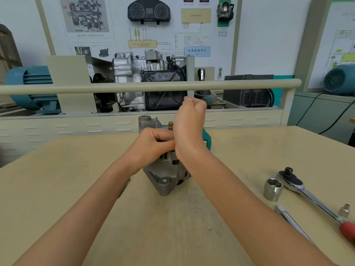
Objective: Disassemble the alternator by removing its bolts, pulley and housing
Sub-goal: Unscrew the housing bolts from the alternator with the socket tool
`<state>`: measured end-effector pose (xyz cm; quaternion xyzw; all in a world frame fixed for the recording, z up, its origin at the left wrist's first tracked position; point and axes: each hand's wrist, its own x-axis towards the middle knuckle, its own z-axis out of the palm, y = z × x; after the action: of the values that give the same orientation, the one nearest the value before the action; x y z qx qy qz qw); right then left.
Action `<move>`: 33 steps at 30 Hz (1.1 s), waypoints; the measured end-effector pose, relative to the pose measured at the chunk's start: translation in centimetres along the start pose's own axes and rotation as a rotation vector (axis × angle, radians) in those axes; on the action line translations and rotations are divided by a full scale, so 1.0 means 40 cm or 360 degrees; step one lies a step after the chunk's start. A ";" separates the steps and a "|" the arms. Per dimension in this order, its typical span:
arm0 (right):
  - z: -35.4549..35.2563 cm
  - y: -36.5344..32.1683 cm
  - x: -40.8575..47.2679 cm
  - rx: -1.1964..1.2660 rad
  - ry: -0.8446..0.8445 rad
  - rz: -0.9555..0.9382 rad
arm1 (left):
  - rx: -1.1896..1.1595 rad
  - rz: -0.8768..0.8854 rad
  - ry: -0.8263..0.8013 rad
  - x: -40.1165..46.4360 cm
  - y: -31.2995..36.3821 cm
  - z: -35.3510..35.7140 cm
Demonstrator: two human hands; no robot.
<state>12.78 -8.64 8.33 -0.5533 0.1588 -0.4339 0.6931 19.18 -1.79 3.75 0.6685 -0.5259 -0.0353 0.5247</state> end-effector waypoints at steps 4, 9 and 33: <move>-0.009 -0.011 0.015 -0.0006 -0.0028 0.0140 | -0.0034 -0.0017 0.0011 0.002 0.002 0.005; -0.043 -0.029 0.034 0.0192 -0.0397 0.0327 | -0.0116 -0.0073 -0.0064 0.004 0.004 -0.005; -0.033 -0.019 0.018 -0.0026 -0.0512 0.0055 | -0.0115 -0.0090 -0.0086 0.002 0.004 -0.008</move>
<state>11.94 -10.05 8.78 -0.6184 0.0587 -0.3264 0.7124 19.31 -1.62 4.05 0.6624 -0.5192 -0.0872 0.5329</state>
